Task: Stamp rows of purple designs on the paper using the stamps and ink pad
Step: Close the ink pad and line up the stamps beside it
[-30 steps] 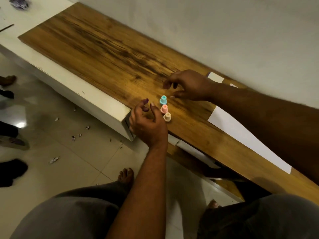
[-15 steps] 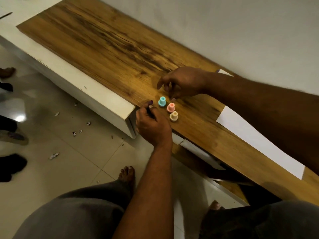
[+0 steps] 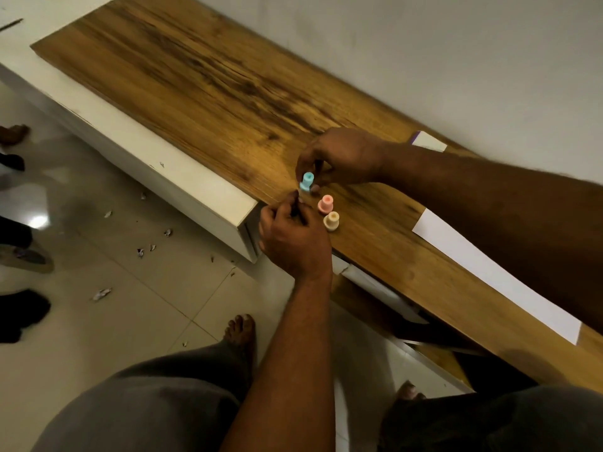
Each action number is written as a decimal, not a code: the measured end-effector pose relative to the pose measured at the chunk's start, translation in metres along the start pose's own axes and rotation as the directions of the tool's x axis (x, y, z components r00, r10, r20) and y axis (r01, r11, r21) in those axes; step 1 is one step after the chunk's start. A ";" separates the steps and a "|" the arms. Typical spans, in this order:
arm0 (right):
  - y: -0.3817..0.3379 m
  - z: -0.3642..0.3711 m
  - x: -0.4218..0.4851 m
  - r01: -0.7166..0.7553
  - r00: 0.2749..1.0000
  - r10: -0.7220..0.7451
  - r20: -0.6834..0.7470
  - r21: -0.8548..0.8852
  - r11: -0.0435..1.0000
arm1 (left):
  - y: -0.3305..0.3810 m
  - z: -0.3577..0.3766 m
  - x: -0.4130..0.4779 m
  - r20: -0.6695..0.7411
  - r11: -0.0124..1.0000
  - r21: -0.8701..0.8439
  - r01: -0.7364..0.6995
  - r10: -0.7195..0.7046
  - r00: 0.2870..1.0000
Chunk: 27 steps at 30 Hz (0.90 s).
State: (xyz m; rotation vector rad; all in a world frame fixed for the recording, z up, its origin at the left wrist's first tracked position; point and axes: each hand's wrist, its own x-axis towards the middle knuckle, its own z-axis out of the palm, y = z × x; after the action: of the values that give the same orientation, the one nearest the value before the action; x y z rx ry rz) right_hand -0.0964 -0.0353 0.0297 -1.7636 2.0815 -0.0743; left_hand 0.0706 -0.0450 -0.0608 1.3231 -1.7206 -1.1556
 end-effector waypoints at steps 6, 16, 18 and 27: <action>0.056 -0.009 -0.018 -0.441 0.879 0.447 -0.166 0.075 0.894 | -0.005 0.002 0.001 0.038 0.998 0.047 -0.046 0.044 0.998; 0.126 -0.017 -0.076 -0.750 0.608 0.723 -0.328 0.063 0.659 | -0.006 0.009 0.006 0.005 0.999 0.024 -0.044 0.043 0.999; 0.125 -0.015 -0.076 -0.767 0.589 0.739 -0.328 0.063 0.639 | -0.006 0.008 0.005 0.013 0.999 0.022 -0.043 0.042 0.999; 0.123 -0.013 -0.080 -0.786 0.571 0.761 -0.309 0.061 0.615 | -0.003 0.008 0.003 0.022 0.997 0.052 -0.052 0.050 0.998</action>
State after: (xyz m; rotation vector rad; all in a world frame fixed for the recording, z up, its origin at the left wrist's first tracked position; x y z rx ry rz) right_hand -0.2061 0.0622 0.0268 -0.7252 2.9498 -0.0020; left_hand 0.0642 -0.0460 -0.0670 1.2948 -1.8003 -1.1061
